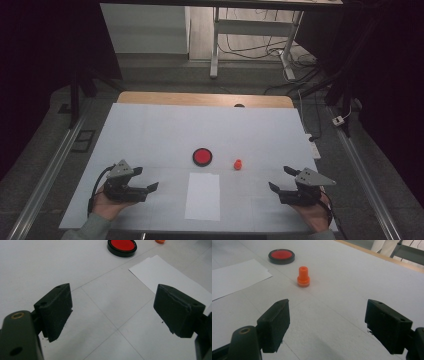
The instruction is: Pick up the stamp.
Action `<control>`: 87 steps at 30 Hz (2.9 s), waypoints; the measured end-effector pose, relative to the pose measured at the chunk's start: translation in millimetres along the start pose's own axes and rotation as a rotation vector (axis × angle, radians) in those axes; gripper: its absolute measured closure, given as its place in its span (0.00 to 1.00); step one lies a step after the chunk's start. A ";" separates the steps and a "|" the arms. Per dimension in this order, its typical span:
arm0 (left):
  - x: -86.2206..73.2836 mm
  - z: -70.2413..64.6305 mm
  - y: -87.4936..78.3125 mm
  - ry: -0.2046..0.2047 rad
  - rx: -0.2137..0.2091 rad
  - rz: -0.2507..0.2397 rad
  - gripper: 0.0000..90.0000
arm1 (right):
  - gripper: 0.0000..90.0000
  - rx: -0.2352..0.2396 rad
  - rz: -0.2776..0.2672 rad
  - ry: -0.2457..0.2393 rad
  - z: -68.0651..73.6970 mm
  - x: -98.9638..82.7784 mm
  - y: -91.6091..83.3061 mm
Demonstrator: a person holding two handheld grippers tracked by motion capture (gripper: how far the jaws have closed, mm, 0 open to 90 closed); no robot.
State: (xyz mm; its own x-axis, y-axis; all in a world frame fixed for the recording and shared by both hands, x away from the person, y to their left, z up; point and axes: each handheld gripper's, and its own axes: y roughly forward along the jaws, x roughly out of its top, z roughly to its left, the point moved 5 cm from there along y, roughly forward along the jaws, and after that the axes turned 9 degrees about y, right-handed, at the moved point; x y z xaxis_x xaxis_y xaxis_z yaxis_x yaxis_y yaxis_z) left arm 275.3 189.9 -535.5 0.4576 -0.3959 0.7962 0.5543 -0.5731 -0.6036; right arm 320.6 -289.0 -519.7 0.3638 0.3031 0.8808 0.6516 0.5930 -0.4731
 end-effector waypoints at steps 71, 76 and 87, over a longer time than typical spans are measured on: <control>0.4 0.9 7.4 0.057 0.030 0.004 0.18 | 0.32 0.103 0.003 0.033 36.6 47.0 42.0; 0.0 1.3 8.1 0.059 0.030 0.008 0.18 | 0.32 0.104 0.022 0.030 37.7 48.1 49.1; -0.9 0.4 10.4 0.065 0.028 0.020 0.18 | 0.32 0.100 0.064 0.022 41.4 52.1 69.1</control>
State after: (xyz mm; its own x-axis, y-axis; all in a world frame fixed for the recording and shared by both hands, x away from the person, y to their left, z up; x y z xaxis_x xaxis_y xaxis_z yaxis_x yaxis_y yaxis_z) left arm 280.9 184.6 -542.5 0.4233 -0.4529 0.7847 0.5653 -0.5448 -0.6194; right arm 357.1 -201.3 -505.7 0.4180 0.3266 0.8477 0.5574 0.6446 -0.5232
